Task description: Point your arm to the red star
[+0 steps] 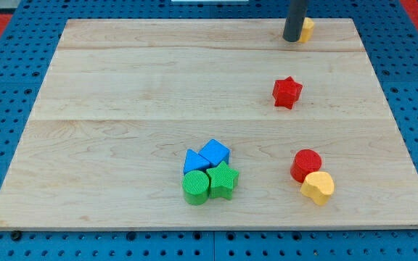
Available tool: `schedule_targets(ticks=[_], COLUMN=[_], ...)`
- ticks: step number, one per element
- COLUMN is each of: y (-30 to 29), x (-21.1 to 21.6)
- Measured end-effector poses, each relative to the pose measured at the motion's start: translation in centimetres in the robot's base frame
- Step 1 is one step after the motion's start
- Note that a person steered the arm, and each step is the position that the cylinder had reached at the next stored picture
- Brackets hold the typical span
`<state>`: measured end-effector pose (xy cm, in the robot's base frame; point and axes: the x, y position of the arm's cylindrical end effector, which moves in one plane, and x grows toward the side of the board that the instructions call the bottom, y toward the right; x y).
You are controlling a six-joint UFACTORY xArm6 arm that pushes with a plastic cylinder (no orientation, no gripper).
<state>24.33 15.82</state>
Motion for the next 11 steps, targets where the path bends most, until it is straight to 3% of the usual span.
schedule_targets(ticks=[2, 4, 6, 8, 9, 11], y=[0.4, -1.6, -12.8, -11.3, -8.7, -2.0], x=[-1.4, -0.1, 9.0, 19.8, 19.5, 14.7])
